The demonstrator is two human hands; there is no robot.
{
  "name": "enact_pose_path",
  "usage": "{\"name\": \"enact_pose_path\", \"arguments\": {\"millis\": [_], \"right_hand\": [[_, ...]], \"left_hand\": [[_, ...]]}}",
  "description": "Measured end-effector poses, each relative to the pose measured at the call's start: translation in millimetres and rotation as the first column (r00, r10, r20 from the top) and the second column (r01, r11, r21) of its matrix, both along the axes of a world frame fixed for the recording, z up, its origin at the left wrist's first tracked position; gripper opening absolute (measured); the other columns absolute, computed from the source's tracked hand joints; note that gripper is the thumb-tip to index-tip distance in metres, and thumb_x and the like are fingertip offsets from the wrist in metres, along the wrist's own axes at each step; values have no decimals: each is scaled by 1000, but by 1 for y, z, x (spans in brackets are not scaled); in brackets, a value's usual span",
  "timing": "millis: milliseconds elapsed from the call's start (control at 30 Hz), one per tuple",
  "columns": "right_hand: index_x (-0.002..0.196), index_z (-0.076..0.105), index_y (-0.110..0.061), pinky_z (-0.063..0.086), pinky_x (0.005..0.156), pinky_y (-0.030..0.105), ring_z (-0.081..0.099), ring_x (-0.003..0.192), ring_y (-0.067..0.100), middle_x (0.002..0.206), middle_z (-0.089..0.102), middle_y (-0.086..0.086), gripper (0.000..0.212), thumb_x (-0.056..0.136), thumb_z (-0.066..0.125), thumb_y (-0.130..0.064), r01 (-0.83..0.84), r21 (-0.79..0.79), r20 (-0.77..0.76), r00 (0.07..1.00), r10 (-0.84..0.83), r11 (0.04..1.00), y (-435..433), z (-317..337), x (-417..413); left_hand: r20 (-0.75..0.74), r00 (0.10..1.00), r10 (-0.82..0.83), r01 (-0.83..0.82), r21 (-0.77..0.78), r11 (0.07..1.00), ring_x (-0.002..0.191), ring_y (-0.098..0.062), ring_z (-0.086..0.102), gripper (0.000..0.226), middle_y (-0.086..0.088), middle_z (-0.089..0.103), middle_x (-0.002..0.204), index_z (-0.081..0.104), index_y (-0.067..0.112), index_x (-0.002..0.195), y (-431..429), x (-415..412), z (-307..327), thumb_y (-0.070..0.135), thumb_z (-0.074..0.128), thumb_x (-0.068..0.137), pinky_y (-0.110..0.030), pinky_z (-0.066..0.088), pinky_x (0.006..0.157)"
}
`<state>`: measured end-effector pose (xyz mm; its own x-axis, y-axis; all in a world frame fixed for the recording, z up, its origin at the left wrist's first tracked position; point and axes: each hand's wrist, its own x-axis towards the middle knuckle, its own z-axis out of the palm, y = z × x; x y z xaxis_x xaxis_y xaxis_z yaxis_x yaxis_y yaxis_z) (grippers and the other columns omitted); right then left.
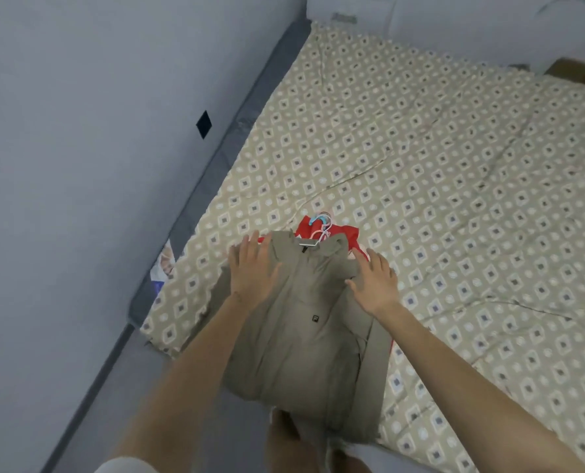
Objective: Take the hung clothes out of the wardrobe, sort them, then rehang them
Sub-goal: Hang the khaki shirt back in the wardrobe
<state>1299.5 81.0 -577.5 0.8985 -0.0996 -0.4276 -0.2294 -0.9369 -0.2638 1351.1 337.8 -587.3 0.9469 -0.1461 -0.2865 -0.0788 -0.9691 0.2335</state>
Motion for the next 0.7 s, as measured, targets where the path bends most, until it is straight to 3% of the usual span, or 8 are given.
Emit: {"name": "enact_pose_path", "arguments": {"millis": [267, 400, 500, 600, 700], "right_hand": [[154, 20, -25, 17, 119, 51, 14, 148, 31, 160, 18, 9, 68, 96, 51, -42, 184, 57, -96, 979, -178, 981, -4, -97, 50], [156, 9, -28, 3, 121, 49, 8, 150, 30, 163, 12, 6, 71, 98, 46, -47, 190, 40, -175, 968, -180, 981, -3, -148, 60], [156, 7, -29, 0, 120, 49, 8, 150, 26, 163, 12, 3, 72, 98, 44, -50, 207, 58, -195, 962, -192, 977, -5, -178, 66], [156, 10, -28, -1, 120, 49, 10, 150, 25, 162, 15, 3, 71, 98, 42, -53, 211, 63, -205, 959, -194, 975, -6, -203, 69], [156, 15, -26, 3, 120, 50, 15, 147, 26, 159, 20, 5, 71, 97, 41, -55, 210, 42, -172, 964, -200, 977, -7, -218, 71]], "left_hand": [[-149, 988, -45, 42, -19, 999, 153, -24, 0, 71, -3, 4, 166, 8, 21, 159, 0, 71, -114, 52, 36, 102, -48, -4, 121], [-155, 982, -112, 102, -68, 992, 153, -23, 4, 69, -3, 10, 166, 9, 22, 159, -6, 91, -171, 47, 40, 102, -48, 2, 121], [-145, 979, -147, 133, -99, 986, 152, -23, 7, 66, -5, 14, 165, 14, 21, 158, -17, 100, -208, 42, 41, 102, -51, 5, 120], [-91, 987, -134, 124, -105, 987, 145, -33, 29, 60, -14, 35, 156, 29, 16, 154, -27, 103, -234, 37, 49, 101, -58, 18, 117], [55, 990, -132, 136, -84, 987, 109, -42, 58, 53, -21, 61, 123, 51, 9, 140, -29, 104, -251, 38, 48, 96, -61, 44, 97]]}}
